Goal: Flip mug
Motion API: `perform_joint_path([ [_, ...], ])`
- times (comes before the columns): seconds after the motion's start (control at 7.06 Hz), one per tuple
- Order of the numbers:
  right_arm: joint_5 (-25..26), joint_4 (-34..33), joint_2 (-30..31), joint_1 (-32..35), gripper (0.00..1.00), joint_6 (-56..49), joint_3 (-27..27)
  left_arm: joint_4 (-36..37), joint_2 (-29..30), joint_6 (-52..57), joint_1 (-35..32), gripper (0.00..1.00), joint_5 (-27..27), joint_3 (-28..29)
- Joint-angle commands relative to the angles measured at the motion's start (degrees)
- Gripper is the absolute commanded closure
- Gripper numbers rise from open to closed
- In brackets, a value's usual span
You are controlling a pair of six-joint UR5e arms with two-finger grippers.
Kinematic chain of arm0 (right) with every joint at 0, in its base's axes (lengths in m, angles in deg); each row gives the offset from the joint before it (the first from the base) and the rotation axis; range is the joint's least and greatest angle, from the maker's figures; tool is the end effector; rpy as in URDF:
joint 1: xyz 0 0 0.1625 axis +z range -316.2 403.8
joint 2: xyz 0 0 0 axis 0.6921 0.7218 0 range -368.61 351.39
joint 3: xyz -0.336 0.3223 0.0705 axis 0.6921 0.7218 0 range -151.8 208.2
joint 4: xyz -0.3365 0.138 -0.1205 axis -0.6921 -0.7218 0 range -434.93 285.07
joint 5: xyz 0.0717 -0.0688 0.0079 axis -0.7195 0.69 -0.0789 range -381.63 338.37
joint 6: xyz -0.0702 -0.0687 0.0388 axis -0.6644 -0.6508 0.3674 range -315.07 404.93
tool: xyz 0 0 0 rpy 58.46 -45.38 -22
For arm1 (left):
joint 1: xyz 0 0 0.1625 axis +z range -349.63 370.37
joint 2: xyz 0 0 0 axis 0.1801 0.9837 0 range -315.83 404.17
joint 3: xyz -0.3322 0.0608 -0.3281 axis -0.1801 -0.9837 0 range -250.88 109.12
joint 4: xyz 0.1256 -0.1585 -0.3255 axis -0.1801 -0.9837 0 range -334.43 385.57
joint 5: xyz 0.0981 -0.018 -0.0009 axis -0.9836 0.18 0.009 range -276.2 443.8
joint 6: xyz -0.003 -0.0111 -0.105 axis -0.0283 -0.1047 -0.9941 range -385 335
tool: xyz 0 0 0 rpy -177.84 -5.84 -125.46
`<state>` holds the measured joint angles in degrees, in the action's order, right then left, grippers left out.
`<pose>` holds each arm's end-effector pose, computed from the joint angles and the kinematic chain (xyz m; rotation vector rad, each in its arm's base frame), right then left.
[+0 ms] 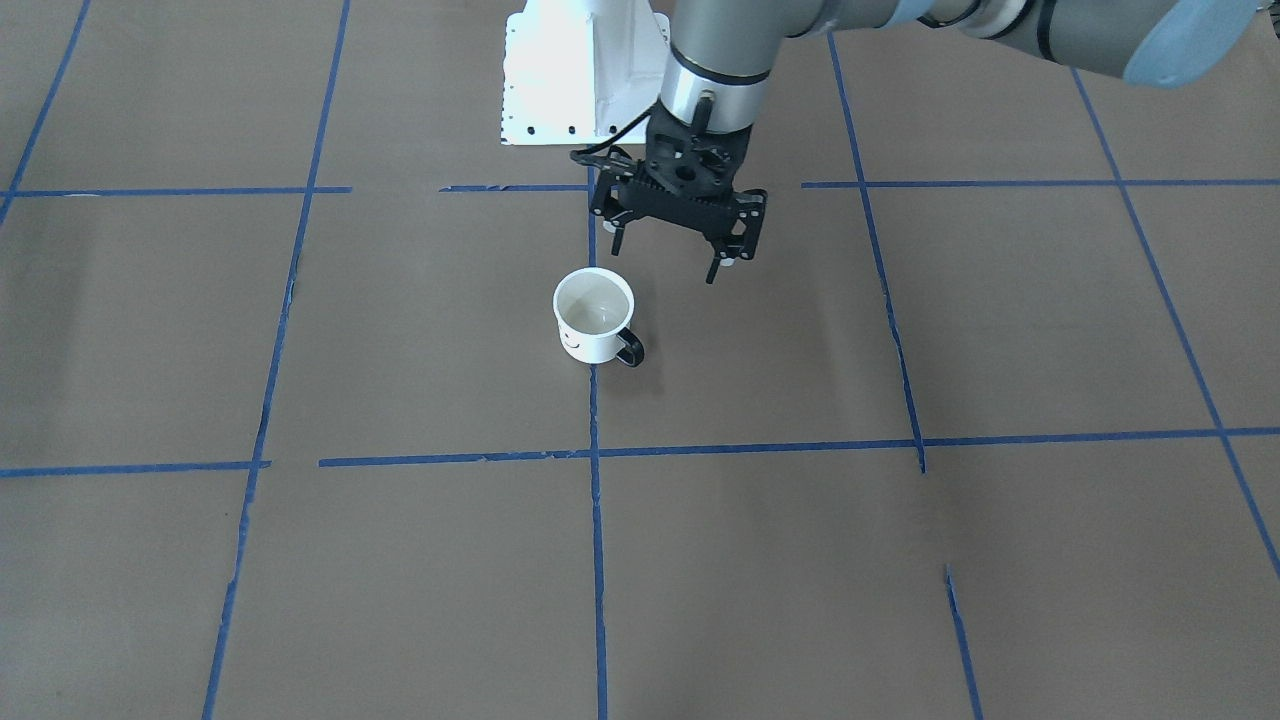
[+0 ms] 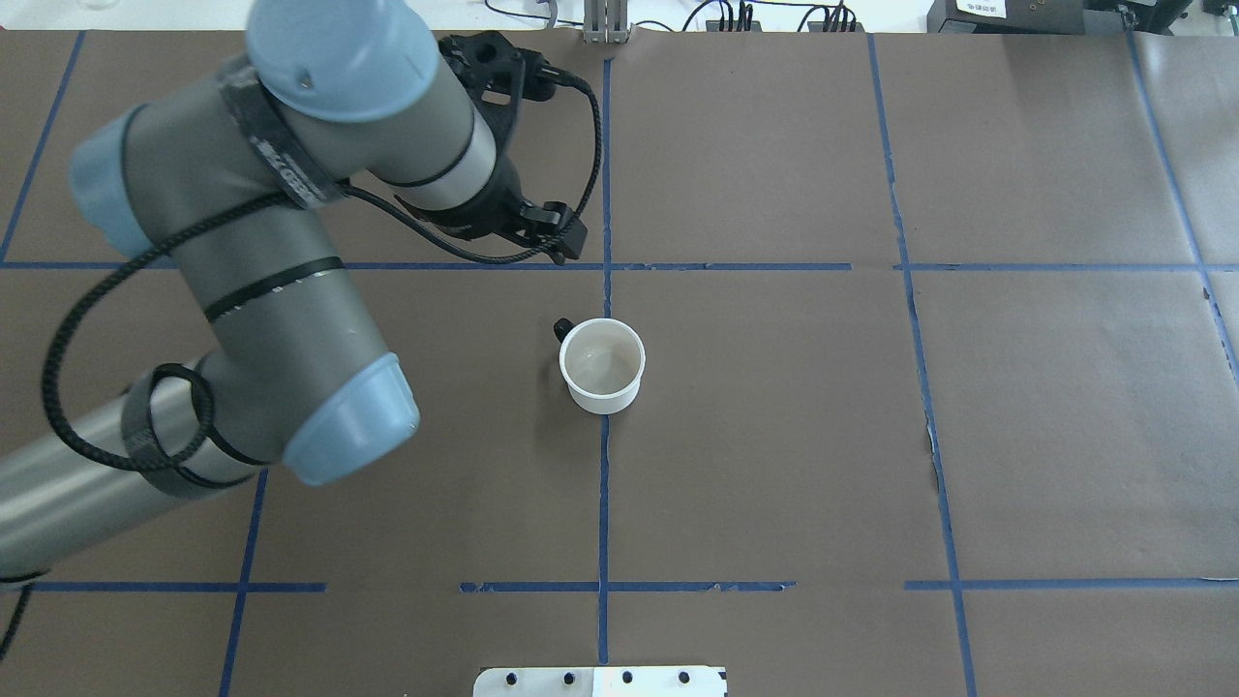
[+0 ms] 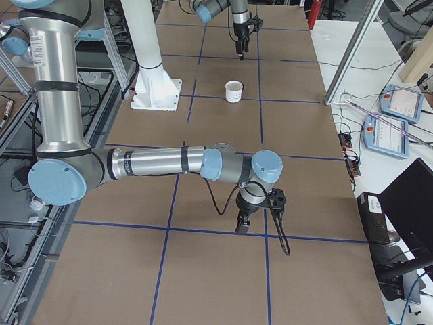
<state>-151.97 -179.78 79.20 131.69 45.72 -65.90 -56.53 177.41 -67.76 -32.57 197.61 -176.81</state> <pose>0.0479 -0.4637 0.6880 -0.1608 -0.6989 0.0306 0.4099 -0.5054 0.1797 0.3514 0.8978 0.2551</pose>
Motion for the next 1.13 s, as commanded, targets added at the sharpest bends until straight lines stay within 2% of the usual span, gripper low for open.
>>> perform_joint_path([
  [0.0,0.0,0.0,0.0,0.0,0.00,0.0,0.0,-1.7,-10.1,21.4,-14.2,0.00,11.2,0.1],
  [0.14,0.0,0.0,0.0,0.0,0.00,0.0,0.1,-6.4,-15.8,26.7,-18.5,0.00,12.2,1.7],
  [0.28,0.0,0.0,0.0,0.0,0.00,0.0,0.1,-7.8,-20.5,28.3,-21.7,0.00,12.7,3.0],
  [0.57,0.0,0.0,0.0,0.0,0.00,0.0,0.0,-7.3,-29.9,37.6,-30.9,0.00,15.0,3.6],
  [0.71,0.0,0.0,0.0,0.0,0.00,0.0,0.1,-7.0,-34.1,39.2,-35.2,0.00,18.7,5.1],
  [0.99,0.0,0.0,0.0,0.0,0.00,0.0,0.1,-7.5,-41.0,47.6,-42.3,0.00,20.0,9.7],
])
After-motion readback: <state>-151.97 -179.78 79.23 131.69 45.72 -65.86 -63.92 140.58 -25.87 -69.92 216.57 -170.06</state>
